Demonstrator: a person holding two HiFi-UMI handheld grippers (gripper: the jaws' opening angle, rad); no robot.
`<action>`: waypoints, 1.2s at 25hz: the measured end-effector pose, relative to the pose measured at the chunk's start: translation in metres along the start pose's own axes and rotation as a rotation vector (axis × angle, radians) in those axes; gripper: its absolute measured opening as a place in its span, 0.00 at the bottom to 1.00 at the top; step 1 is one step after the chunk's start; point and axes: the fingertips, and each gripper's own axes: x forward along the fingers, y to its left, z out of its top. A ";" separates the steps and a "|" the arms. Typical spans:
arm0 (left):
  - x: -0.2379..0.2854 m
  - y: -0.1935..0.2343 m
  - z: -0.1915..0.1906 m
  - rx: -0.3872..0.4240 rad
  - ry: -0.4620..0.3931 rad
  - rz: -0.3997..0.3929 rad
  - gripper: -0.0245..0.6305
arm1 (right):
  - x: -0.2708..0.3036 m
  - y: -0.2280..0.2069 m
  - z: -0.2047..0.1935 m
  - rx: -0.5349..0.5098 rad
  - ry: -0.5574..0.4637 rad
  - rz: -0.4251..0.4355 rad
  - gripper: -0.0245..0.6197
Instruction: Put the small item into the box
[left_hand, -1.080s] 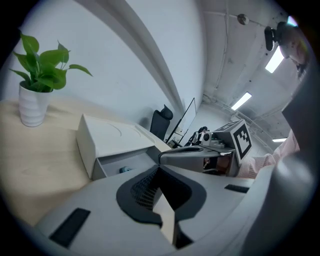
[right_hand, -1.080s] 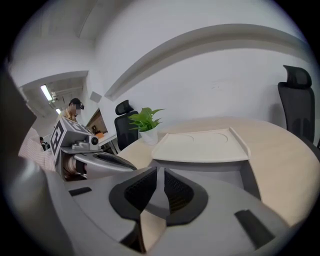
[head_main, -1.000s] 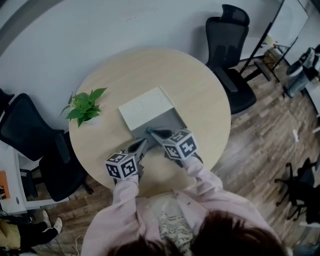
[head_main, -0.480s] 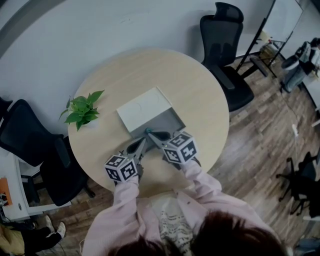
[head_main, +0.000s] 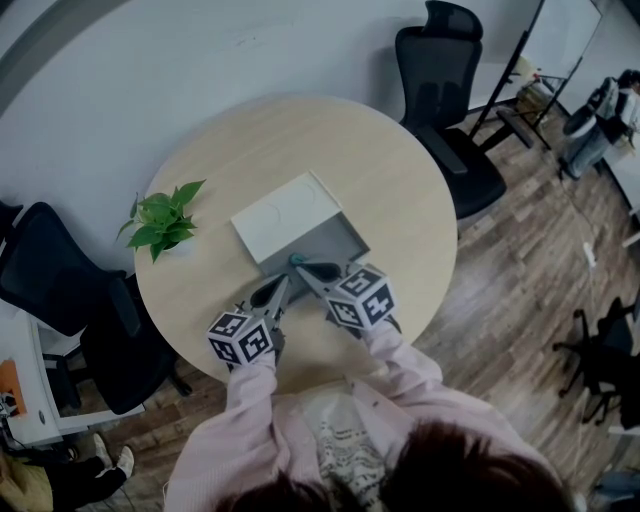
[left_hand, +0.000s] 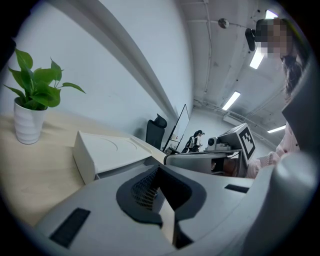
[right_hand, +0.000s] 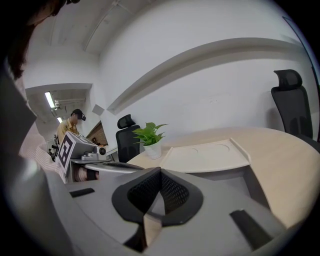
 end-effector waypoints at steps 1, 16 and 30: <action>0.000 0.000 0.000 0.001 -0.001 -0.003 0.05 | 0.000 0.000 -0.001 -0.001 0.002 0.001 0.03; -0.004 -0.002 -0.001 0.013 -0.002 -0.009 0.05 | -0.007 -0.007 -0.008 0.037 -0.016 -0.016 0.03; -0.007 0.000 -0.002 0.011 0.002 0.000 0.05 | -0.010 -0.011 -0.013 0.059 -0.019 -0.019 0.03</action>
